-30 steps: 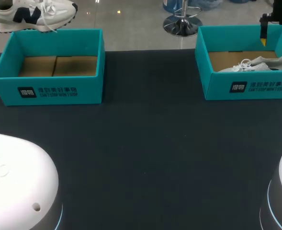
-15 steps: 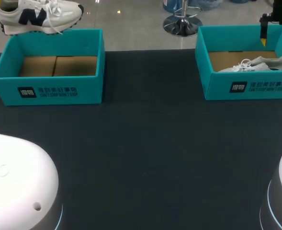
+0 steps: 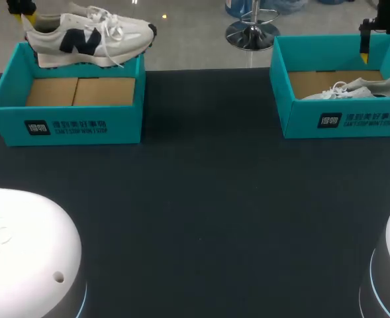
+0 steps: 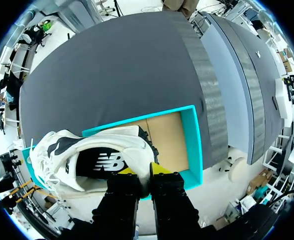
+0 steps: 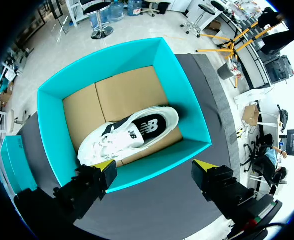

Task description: Take the shoe out of the shoebox, open the shoe tongue, remove and reinsert the insole, then place the shoe into the shoebox

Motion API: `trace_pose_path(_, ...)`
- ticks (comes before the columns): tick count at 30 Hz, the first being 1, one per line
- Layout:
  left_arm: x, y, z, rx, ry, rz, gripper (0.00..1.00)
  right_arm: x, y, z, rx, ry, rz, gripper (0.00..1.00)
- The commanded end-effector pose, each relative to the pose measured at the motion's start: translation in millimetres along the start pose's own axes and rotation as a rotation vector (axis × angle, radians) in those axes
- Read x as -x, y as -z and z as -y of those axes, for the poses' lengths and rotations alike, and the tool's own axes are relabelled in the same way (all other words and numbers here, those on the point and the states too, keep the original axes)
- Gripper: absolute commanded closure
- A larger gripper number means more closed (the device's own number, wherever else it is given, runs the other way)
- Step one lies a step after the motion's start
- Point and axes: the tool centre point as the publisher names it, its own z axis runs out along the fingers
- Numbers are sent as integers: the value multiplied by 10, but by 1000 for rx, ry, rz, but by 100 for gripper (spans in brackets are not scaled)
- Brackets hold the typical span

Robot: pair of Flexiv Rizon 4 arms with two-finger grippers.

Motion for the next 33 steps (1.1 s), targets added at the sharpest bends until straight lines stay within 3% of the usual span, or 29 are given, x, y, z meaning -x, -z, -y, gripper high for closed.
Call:
trace_pose_path(1, 323, -35, 541, 93, 2, -25, 100, 6, -4, 10, 3, -1, -1, 0)
trace_pose_path(9, 609, -103, 688, 81, -20, -19, 100, 6, -4, 10, 3, -1, -1, 0)
trace_pose_path(33, 657, -109, 717, 83, -6, -29, 100, 6, -4, 10, 3, -1, -1, 0)
